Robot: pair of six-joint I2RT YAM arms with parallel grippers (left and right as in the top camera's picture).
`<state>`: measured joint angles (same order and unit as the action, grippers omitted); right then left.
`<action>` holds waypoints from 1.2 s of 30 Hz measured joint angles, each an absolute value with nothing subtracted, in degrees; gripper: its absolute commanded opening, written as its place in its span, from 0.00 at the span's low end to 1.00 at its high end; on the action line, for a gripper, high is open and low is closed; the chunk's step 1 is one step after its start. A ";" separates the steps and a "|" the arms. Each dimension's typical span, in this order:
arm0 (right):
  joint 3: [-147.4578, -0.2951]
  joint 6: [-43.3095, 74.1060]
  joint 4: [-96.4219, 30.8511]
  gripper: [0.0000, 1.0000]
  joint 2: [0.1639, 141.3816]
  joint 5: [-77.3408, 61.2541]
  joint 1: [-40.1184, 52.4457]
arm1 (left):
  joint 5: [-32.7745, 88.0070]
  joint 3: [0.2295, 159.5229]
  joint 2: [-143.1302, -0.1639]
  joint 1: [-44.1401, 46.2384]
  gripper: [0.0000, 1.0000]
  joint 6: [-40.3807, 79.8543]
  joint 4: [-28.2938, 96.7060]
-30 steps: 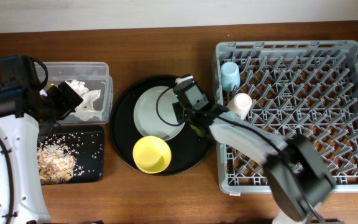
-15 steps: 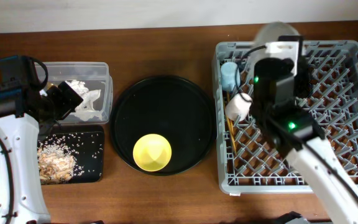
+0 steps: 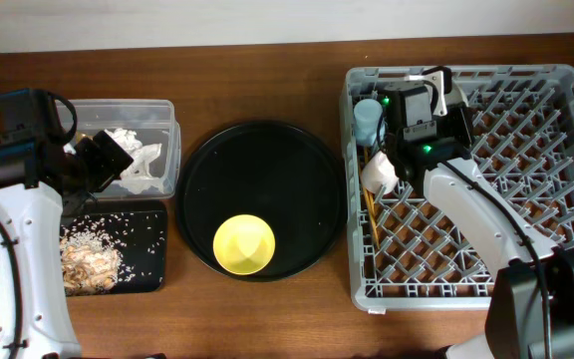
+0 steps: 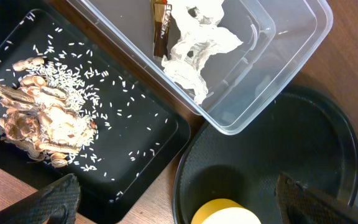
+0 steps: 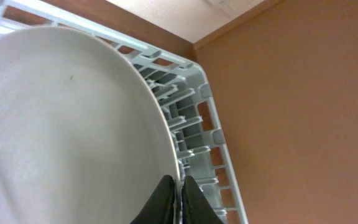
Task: Sort waste into correct bins and load items into the dishwasher rack
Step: 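Stand the white plate upright in the rack's back row, then move the right gripper to the yellow bowl and grasp its rim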
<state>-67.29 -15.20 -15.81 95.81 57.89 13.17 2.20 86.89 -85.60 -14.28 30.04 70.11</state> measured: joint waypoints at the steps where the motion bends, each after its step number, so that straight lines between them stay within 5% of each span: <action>1: -67.26 -15.25 -15.33 0.21 95.85 56.71 13.17 | 2.20 86.89 -85.60 -14.28 0.99 30.04 70.11; 5: -67.22 -15.27 -8.58 0.47 95.85 52.95 13.17 | 2.20 86.89 -85.60 -14.28 0.99 30.04 70.11; 7: -67.20 -15.07 -6.42 0.50 95.85 52.18 13.17 | 2.20 86.89 -85.60 -14.28 0.99 30.04 70.13; 9: -67.20 -15.18 -5.43 0.70 95.85 52.10 13.58 | 2.20 86.89 -85.60 -14.28 0.99 30.04 70.13; 12: -67.20 -15.16 -4.56 0.80 93.45 50.11 16.12 | 2.20 86.89 -85.60 -14.28 0.99 30.04 70.13; 19: -67.75 -3.01 -26.83 0.66 76.03 25.87 34.54 | 2.20 86.89 -85.58 -14.28 0.99 30.04 70.13; 22: -67.66 1.45 -32.56 0.43 75.20 4.58 44.27 | 2.20 86.89 -85.60 -14.28 0.99 30.04 70.06; 27: -67.66 4.36 -32.60 0.37 81.82 -10.09 57.69 | 2.20 86.89 -85.60 -14.28 0.99 30.04 70.11; 30: -67.64 5.10 -32.32 0.14 89.47 -11.99 60.27 | 2.20 86.89 -85.60 -14.28 0.99 30.04 70.11; 36: -67.59 7.55 -26.11 0.20 98.04 -12.19 60.27 | 2.20 86.89 -85.60 -14.28 0.99 30.04 70.11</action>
<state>-67.59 7.55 -26.11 98.04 -12.19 60.27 2.20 86.89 -85.60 -14.28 30.04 70.11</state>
